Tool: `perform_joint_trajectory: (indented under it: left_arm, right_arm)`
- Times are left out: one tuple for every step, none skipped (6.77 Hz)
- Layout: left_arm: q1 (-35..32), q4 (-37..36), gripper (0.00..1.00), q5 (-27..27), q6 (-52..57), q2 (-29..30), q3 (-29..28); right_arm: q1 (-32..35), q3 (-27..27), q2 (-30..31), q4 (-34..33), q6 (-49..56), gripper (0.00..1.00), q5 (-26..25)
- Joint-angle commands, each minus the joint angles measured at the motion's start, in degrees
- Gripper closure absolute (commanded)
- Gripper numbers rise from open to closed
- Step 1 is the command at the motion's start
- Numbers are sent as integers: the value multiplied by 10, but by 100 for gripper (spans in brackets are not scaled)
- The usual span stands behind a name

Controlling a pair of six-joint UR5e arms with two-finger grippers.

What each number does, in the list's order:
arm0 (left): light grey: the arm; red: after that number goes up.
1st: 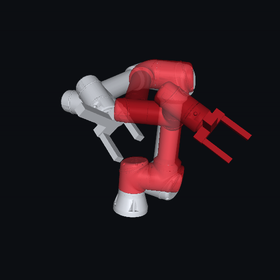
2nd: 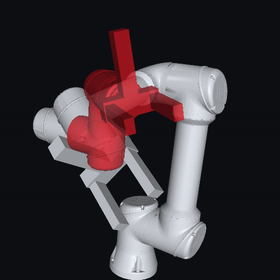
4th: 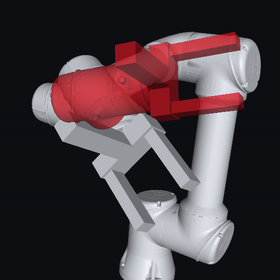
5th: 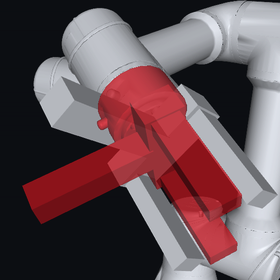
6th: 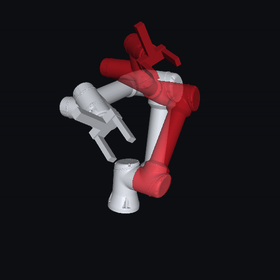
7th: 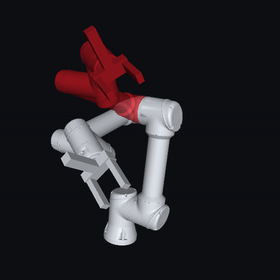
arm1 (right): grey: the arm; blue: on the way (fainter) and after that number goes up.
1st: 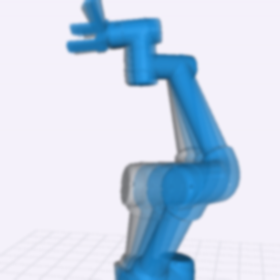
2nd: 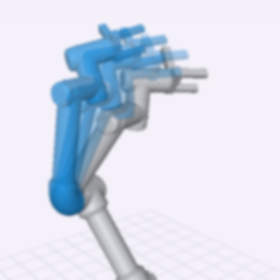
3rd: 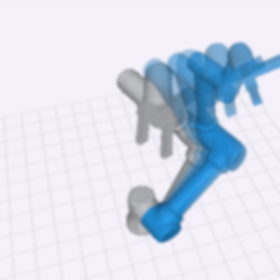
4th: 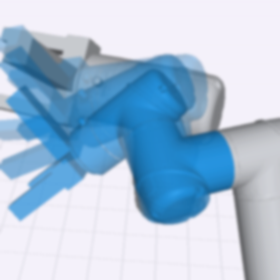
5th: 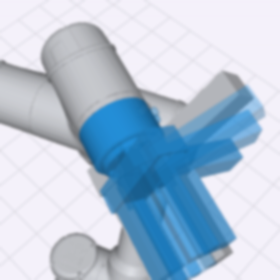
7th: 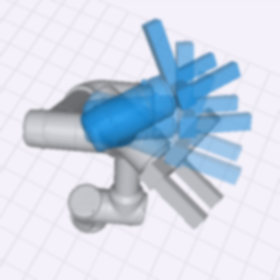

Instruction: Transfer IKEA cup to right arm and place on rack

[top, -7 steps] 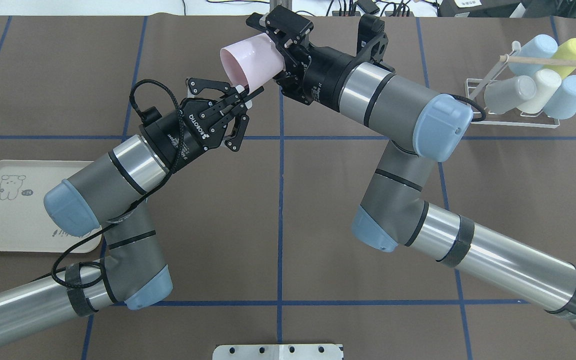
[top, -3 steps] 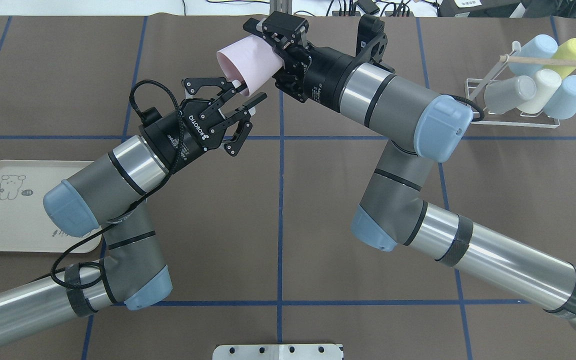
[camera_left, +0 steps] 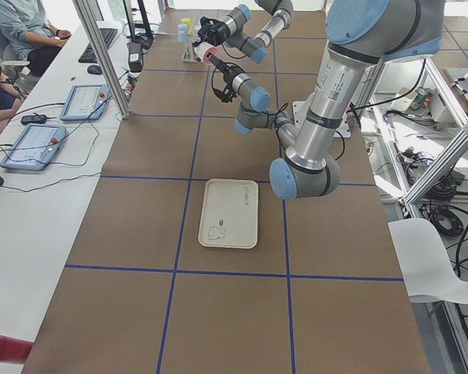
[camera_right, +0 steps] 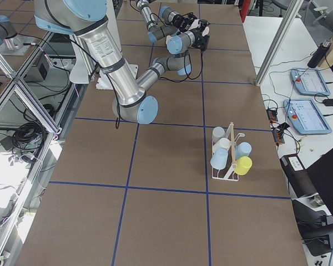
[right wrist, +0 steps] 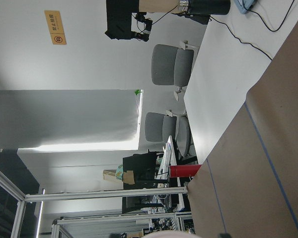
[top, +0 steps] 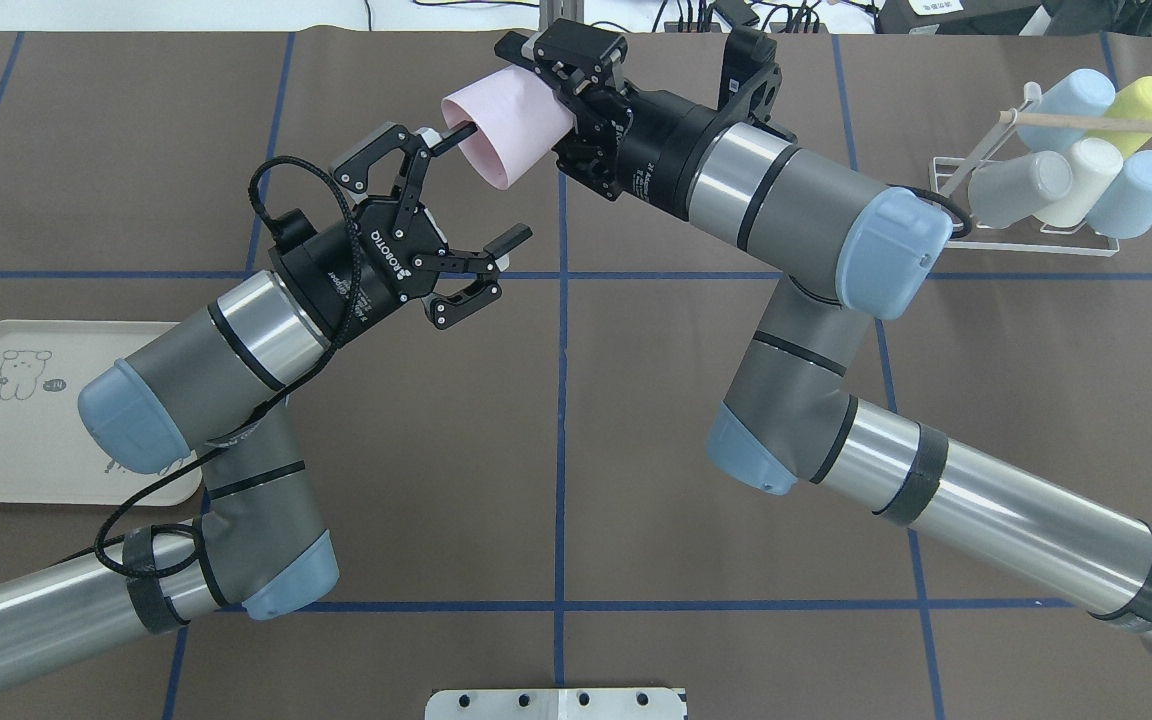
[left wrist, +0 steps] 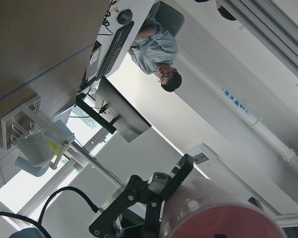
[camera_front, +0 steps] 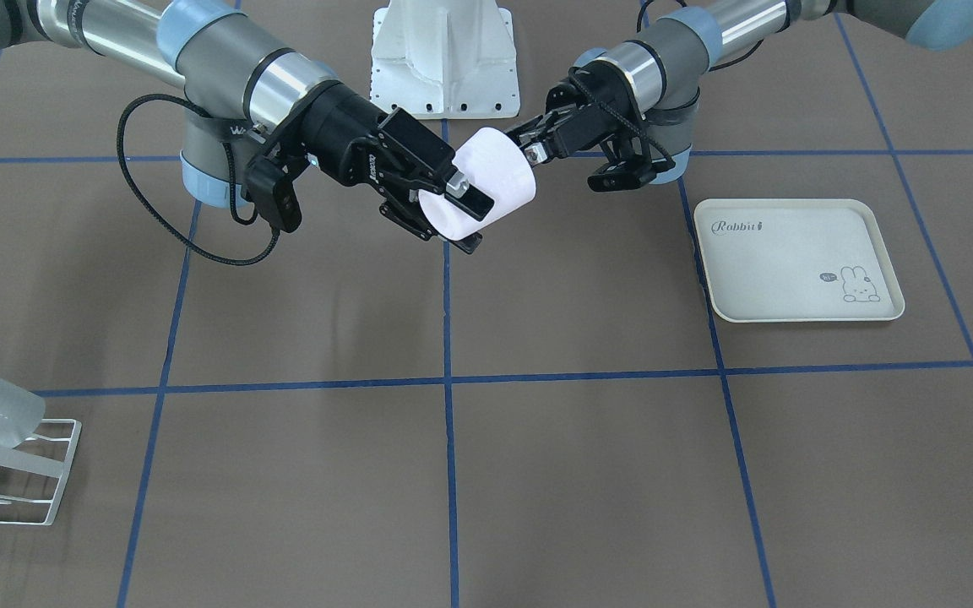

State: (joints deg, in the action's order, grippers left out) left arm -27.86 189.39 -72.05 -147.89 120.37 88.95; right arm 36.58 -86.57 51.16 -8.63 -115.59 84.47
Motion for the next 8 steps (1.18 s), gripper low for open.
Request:
perform_joint_trajectory:
  left_arm:
    - [-3, 4, 0, -5, 28, -31, 23]
    - [-6, 4, 0, -39, 50, -78, 67]
    - [-22, -2, 0, -71, 77, -144, 122]
    - [-62, -8, 0, -148, 138, -202, 150]
    - [-130, -28, 0, -250, 177, -239, 153]
    - [-225, -82, 0, -360, 225, -244, 153]
    - [-286, -150, 0, -445, 308, -246, 161]
    - [-323, -190, 0, -469, 401, -281, 165]
  right_arm:
    - [73, 6, 9, -3, -4, 100, 54]
    - [119, 27, 9, -3, -4, 100, 97]
    - [154, 47, 10, -5, -2, 100, 111]
    - [194, 54, 14, -34, 21, 100, 136]
    - [232, 53, 15, -108, 105, 100, 174]
    - [244, 49, 17, -190, 219, 100, 179]
    - [262, 49, 19, -253, 302, 100, 171]
    - [274, 49, 25, -304, 391, 100, 146]
